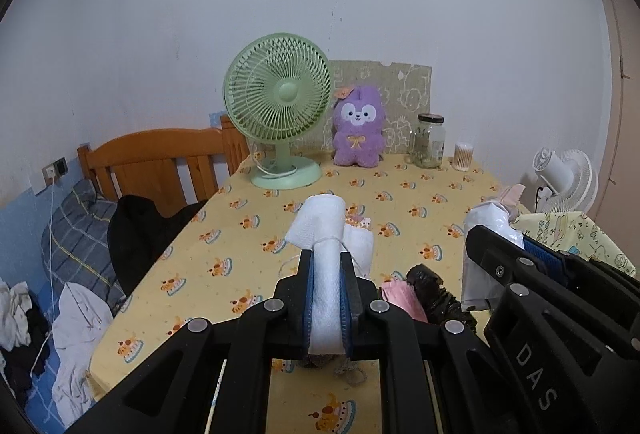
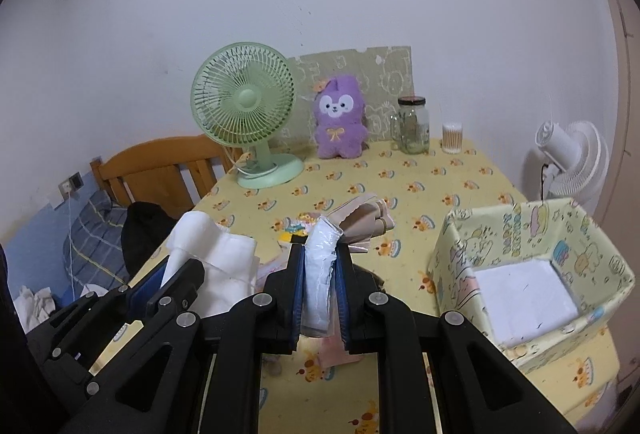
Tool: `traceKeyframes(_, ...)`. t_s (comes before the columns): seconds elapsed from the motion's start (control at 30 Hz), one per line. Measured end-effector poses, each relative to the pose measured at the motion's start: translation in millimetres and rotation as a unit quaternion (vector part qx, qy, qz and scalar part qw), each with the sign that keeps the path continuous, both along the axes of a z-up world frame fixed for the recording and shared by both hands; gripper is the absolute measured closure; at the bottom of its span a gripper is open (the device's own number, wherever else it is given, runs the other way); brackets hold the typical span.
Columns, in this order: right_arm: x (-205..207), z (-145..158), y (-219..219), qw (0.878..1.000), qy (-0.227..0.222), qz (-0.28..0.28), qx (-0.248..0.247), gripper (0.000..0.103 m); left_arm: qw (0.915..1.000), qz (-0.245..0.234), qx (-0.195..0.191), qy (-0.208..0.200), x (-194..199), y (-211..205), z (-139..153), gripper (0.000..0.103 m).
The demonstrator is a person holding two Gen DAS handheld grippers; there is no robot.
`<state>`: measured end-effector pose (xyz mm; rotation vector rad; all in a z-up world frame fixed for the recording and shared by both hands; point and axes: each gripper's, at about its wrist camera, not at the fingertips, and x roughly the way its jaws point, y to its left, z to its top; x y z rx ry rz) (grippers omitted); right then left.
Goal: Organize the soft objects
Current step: 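Lift and carry both held items toward the gift-paper box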
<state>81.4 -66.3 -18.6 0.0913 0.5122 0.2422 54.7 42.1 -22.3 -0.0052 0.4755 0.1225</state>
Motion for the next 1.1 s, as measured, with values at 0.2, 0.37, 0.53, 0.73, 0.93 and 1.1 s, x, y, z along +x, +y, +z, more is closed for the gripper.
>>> traceKeyframes(0.2,-9,10,-6,1.000,-0.016,-0.003,-0.007,0.085,0.9999,-0.001,0.009,-0.012,-5,-7,10,0.095)
traceKeyframes(0.37,-13,15,-14,1.000,-0.025,-0.006,-0.018,0.085,0.9998,-0.011,0.008,-0.014,-7,-15,13,0.095)
traceKeyframes(0.53,-15,20,-24,0.999,-0.031,-0.011,-0.031,0.085,0.9996,-0.025,0.007,-0.015,-5,-26,15,0.095)
traceKeyframes(0.73,-15,25,-40,0.999,-0.036,-0.018,-0.036,0.085,0.9989,-0.041,0.007,-0.020,-4,-43,19,0.094)
traceKeyframes(0.93,-12,28,-57,0.998,-0.038,-0.028,-0.039,0.085,0.9980,-0.060,0.003,-0.022,3,-60,22,0.094)
traceKeyframes(1.1,-11,29,-73,0.997,-0.042,-0.040,-0.044,0.085,0.9971,-0.071,-0.004,-0.027,8,-75,22,0.094)
